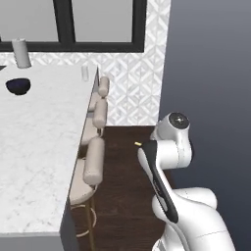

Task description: Take a straw from the drawer in front and place it inside the glass cup on the dining counter.

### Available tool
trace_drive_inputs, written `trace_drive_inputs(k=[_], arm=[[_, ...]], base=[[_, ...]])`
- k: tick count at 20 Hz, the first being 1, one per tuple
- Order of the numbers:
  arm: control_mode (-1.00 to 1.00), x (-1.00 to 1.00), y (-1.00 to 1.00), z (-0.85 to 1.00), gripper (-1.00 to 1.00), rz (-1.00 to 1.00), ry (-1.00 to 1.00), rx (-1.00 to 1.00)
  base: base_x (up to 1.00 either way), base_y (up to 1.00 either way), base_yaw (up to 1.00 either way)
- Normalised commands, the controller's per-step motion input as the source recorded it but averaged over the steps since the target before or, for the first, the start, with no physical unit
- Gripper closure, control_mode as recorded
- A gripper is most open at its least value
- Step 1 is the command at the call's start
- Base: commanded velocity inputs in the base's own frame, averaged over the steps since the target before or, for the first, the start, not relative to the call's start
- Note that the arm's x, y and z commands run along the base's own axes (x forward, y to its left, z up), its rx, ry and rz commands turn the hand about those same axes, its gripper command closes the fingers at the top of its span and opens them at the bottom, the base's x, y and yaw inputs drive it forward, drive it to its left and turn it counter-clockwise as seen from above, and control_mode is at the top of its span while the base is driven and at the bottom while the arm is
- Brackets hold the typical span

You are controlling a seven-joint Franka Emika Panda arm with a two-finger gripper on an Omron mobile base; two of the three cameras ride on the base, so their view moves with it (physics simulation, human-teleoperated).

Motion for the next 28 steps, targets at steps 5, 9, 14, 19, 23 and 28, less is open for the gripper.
trace_drive_inputs(k=[5, 9, 14, 19, 23, 28], arm=[[1.00, 0.00, 0.00, 0.00, 1.00, 0.00, 0.00, 0.00], [1.00, 0.00, 0.00, 0.00, 1.00, 0.00, 0.00, 0.00], [1.00, 0.00, 0.00, 0.00, 1.00, 0.00, 0.00, 0.00], [1.00, 0.00, 0.00, 0.00, 1.00, 0.00, 0.00, 0.00], [1.00, 0.00, 0.00, 0.00, 1.00, 0.00, 0.00, 0.00], [1.00, 0.00, 0.00, 0.00, 1.00, 0.00, 0.00, 0.00]], base=[[0.41, -0.55, 0.24], [0.68, -0.23, 0.10], [0.64, -0.35, 0.09], [0.55, -0.60, 0.09], [0.65, -0.68, 0.17], [0.91, -0.55, 0.23]])
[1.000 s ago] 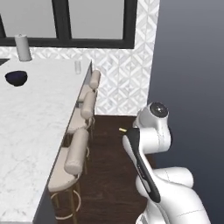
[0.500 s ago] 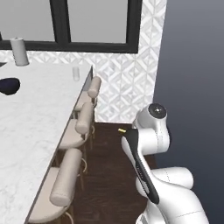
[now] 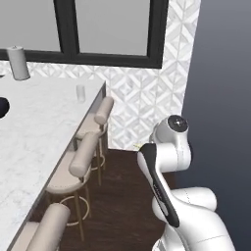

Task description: Take a straw from the drawer in front and place it inside the glass cup on the dining counter.

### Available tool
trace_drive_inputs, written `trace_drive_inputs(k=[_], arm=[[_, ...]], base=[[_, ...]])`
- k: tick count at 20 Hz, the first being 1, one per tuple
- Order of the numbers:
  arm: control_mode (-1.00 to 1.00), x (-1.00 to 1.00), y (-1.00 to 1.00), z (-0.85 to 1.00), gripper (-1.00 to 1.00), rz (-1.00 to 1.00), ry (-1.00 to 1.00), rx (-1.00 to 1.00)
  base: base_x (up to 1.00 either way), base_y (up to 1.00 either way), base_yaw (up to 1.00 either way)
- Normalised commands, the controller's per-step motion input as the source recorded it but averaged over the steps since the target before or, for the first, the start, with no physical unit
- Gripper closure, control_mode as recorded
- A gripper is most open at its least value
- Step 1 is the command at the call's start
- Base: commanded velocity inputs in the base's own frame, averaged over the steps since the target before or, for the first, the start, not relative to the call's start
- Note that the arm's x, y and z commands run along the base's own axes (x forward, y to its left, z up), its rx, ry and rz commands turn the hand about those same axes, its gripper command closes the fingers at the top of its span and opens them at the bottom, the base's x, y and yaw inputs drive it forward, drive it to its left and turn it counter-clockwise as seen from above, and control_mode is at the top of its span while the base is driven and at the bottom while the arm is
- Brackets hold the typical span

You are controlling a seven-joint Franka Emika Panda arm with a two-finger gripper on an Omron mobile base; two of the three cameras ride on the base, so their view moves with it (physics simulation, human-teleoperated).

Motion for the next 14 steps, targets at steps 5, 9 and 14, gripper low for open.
trace_drive_inputs(k=[5, 9, 14], arm=[[1.00, 0.00, 0.00, 0.00, 1.00, 0.00, 0.00, 0.00], [1.00, 0.00, 0.00, 0.00, 1.00, 0.00, 0.00, 0.00], [1.00, 0.00, 0.00, 0.00, 1.00, 0.00, 0.00, 0.00]], base=[[1.00, -0.24, 0.29], [0.91, -0.23, 0.33], [0.83, -0.14, 0.35]])
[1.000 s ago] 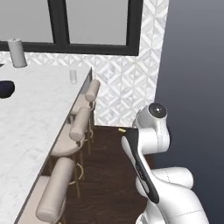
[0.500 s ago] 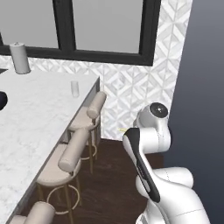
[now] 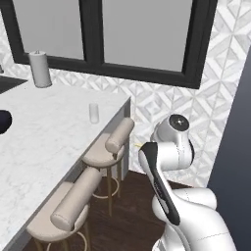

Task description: Take a straw from the drawer in front and place it inside the glass cup on the dining counter.

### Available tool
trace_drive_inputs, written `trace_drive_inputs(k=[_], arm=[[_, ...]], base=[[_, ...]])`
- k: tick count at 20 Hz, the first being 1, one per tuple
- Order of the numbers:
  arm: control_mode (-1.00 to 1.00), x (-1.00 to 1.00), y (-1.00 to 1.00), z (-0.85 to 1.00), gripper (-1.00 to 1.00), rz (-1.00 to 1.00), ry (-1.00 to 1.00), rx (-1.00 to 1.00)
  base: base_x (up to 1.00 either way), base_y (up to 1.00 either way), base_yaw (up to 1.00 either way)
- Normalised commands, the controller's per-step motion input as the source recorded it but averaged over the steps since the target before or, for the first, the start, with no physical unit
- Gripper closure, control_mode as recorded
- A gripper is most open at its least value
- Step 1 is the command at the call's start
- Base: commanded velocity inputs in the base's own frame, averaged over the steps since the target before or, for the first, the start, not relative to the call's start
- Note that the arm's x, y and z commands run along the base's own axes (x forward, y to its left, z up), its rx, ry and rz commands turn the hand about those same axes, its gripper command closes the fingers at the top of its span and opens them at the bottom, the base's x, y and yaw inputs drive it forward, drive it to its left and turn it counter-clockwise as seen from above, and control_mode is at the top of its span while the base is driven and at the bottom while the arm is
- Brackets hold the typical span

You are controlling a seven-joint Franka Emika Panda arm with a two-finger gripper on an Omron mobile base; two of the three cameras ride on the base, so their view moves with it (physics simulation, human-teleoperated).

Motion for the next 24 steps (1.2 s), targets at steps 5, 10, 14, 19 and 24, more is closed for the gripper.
trace_drive_inputs(k=[5, 10, 14, 19, 24], arm=[[1.00, 0.00, 0.00, 0.00, 1.00, 0.00, 0.00, 0.00], [1.00, 0.00, 0.00, 0.00, 1.00, 0.00, 0.00, 0.00], [1.00, 0.00, 0.00, 0.00, 1.00, 0.00, 0.00, 0.00], [1.00, 0.00, 0.00, 0.00, 1.00, 0.00, 0.00, 0.00], [1.00, 0.00, 0.00, 0.00, 1.00, 0.00, 0.00, 0.00]], base=[[0.66, 0.00, 0.39], [0.63, -0.05, 0.41], [0.47, -0.39, 0.43], [0.34, -0.62, 0.44], [0.48, -0.40, 0.38]])
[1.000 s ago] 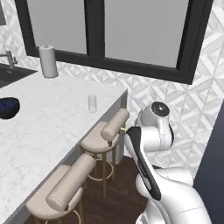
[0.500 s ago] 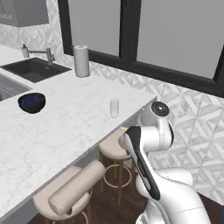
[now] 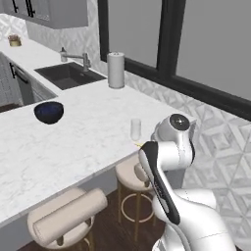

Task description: Take a straw from the drawer in front and place it inside the glass cup on the dining counter.

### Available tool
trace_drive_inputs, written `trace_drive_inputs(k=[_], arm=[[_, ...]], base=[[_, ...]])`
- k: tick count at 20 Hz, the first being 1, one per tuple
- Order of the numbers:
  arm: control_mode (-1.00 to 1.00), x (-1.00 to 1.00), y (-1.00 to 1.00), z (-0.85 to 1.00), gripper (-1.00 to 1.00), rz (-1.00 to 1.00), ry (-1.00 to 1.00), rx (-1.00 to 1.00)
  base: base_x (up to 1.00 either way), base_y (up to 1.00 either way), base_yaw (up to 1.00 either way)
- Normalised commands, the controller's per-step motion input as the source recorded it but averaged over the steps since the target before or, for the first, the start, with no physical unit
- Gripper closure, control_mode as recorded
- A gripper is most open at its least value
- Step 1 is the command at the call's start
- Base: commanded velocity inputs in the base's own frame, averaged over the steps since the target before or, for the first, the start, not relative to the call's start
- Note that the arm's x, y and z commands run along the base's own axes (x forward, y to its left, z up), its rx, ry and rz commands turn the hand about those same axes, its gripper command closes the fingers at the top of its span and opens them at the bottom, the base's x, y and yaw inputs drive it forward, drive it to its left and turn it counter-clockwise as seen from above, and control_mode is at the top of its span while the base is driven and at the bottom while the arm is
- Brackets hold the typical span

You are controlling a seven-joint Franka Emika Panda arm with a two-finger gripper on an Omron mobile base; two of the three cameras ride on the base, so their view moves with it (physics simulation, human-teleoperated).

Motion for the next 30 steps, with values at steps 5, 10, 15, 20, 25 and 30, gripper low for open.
trace_drive_inputs(k=[5, 10, 15, 20, 25, 30], arm=[[1.00, 0.00, 0.00, 0.00, 1.00, 0.00, 0.00, 0.00], [1.00, 0.00, 0.00, 0.00, 1.00, 0.00, 0.00, 0.00], [1.00, 0.00, 0.00, 0.00, 1.00, 0.00, 0.00, 0.00], [-1.00, 0.10, -0.03, 0.00, 1.00, 0.07, 0.00, 0.00], [-1.00, 0.36, -0.26, 0.03, 1.00, 0.33, 0.03, 0.00], [-1.00, 0.01, -0.48, 0.21, 1.00, 0.21, -0.03, 0.10]], base=[[0.54, -0.34, 0.35], [0.60, -0.27, 0.37], [0.55, -0.19, 0.39], [0.40, -0.11, 0.31], [0.00, 0.00, 0.00], [0.00, 0.00, 0.00]])
